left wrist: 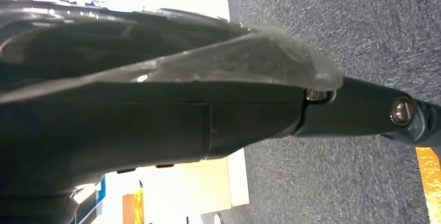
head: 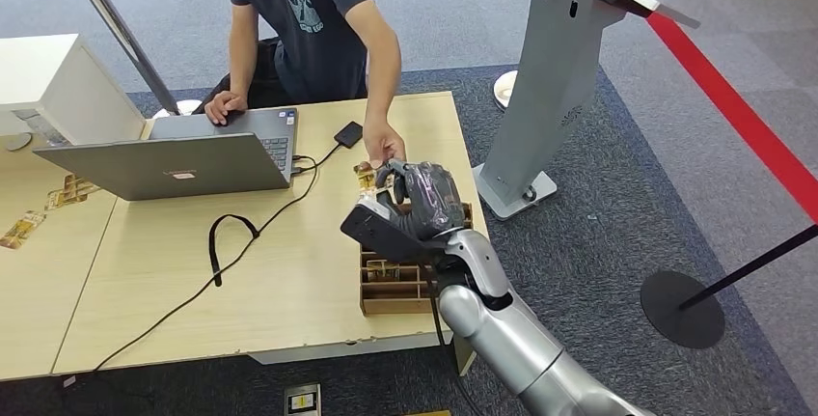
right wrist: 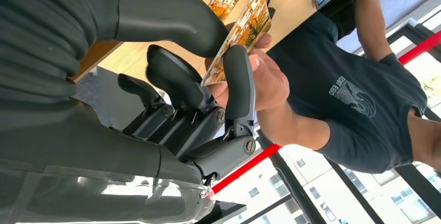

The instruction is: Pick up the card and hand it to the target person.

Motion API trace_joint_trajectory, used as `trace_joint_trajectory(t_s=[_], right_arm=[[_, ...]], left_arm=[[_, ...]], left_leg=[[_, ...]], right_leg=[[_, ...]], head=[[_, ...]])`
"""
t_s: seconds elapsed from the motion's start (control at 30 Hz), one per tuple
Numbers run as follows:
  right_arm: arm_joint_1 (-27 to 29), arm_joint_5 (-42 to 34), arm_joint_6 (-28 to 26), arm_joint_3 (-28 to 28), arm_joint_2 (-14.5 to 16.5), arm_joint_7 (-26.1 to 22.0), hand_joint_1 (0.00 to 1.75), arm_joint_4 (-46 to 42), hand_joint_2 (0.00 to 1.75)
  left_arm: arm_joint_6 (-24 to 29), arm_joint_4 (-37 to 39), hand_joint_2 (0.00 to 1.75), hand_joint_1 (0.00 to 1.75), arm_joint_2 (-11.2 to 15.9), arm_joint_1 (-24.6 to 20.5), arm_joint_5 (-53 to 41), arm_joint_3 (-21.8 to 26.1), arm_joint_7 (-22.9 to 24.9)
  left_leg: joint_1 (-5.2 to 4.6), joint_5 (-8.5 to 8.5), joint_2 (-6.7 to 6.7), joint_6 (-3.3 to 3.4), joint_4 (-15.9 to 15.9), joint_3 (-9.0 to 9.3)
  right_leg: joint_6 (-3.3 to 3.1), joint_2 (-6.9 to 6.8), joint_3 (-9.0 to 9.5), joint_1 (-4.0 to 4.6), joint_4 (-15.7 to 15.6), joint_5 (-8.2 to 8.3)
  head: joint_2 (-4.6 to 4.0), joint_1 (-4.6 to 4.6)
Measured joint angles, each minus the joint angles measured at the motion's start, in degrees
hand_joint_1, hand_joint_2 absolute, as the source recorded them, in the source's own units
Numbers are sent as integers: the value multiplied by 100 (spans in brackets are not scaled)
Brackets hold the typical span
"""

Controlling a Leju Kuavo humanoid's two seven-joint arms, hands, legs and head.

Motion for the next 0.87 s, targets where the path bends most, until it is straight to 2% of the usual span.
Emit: trace_joint_trajectory(t_s=[0.03,0.07,0.87], right_arm=[[-8,-8,2,9,1,-1,3,15,175],[-18,-14,3,22,1,-2,0,32,175],[-20,-293,139,140,34,125,0,132,175]], left_arm=[[-1,0,0,0,0,0,4,3,1],[-2,0,0,0,0,0,8,6,2],[-15,0,0,0,0,2,113,11,29]], left_leg=[[0,0,0,0,0,-1],[0,0,0,0,0,-1],[0,1,0,1,0,2]], right_leg=[[0,0,0,0,0,0],[0,0,-1,0,0,0],[0,0,0,0,0,0]], head=[[0,0],[0,0],[0,0]])
